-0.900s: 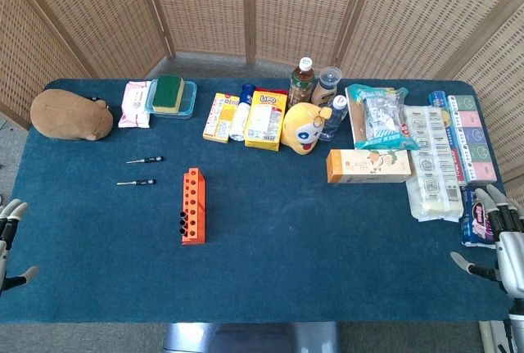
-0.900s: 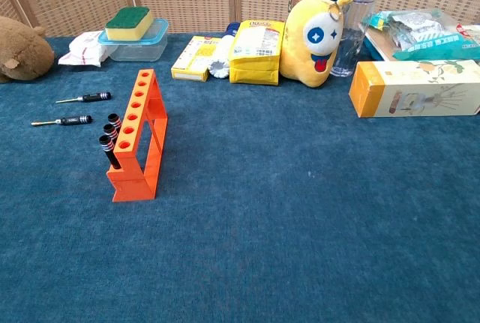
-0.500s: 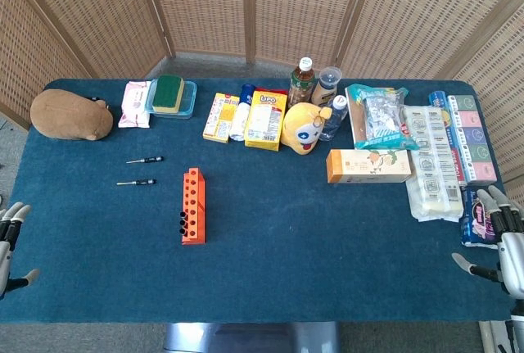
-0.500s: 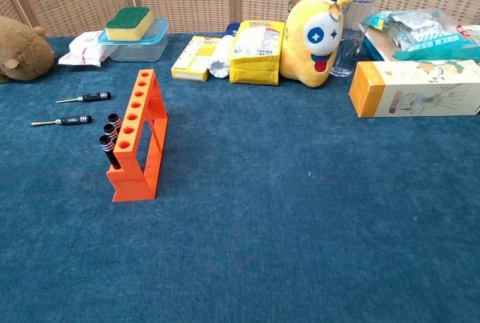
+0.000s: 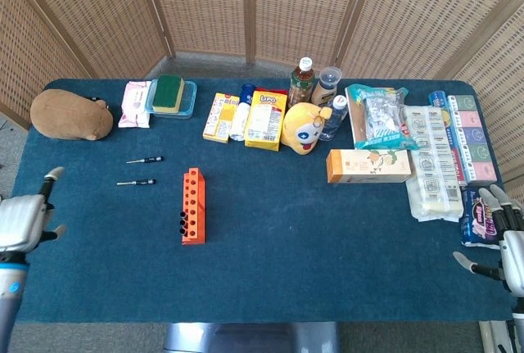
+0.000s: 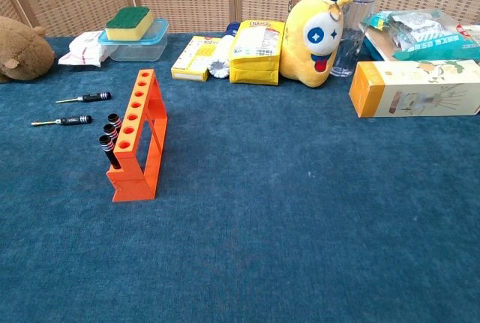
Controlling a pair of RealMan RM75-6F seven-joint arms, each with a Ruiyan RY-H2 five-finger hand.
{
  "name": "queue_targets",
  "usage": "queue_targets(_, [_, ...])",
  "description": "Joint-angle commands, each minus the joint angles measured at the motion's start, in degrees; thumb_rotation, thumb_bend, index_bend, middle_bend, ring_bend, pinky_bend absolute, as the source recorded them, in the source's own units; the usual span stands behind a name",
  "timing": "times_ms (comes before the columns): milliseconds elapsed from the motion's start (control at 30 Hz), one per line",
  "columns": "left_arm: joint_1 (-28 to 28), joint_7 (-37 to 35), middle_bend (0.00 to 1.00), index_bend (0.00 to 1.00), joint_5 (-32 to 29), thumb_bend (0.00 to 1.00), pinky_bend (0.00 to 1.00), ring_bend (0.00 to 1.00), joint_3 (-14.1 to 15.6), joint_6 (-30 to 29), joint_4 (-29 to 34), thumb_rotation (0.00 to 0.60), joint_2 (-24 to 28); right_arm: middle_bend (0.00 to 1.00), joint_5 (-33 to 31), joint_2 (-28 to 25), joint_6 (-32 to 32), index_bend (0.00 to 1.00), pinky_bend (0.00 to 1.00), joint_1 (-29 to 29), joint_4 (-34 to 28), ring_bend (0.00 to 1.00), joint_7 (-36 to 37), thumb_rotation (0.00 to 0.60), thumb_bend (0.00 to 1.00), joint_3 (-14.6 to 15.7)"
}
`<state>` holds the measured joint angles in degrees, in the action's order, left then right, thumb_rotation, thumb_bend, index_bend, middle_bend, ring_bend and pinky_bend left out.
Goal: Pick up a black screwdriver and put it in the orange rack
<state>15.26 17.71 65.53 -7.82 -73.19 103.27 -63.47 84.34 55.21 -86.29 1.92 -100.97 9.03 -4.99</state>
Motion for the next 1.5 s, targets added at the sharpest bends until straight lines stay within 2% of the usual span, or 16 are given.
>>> queue_targets(33, [5.6,0.8,1.00,0.27,-6.3,0.21,0.99,0.98,-2.9,7.6,-5.5,0.600,-4.9,0.02,-0.1,0.0,0.3,0.00,0.02,0.1,0.1,0.08,0.3,0.600,0.00,0.0])
queue_targets(167, [10.7,2.1,1.00,0.32,-11.6,0.27,1.00,0.98,-4.2,14.5,-10.9,0.600,-9.6,0.03,-0.6,0.0,1.3,0.00,0.02,0.5,0.4,0.08,0.7,0.600,0.00,0.0])
queue_targets(500, [17.4,8.2,1.00,0.34,-19.1,0.30,1.00,0.98,-5.8,15.9,-18.2,0.600,-17.5,0.03,-1.1,-0.2,2.2,0.00,0.02,0.8,1.0,0.08,1.9,0.600,0.00,-0.1])
queue_targets(900, [23.7,15.9,1.00,0.35,-28.0,0.31,1.00,0.98,-4.9,18.9,-25.9,0.600,-24.8,0.03,-1.6,-0.2,2.8,0.00,0.02,1.0,1.4,0.09,2.4,0.600,0.00,-0.1])
queue_targets(1500, [26.2,18.7,1.00,0.40,-30.7,0.33,1.00,0.98,-3.8,17.6,-29.2,0.600,-28.3,0.03,-1.8,-0.3,2.9,0.00,0.02,1.0,1.7,0.09,3.0,0.600,0.00,-0.2])
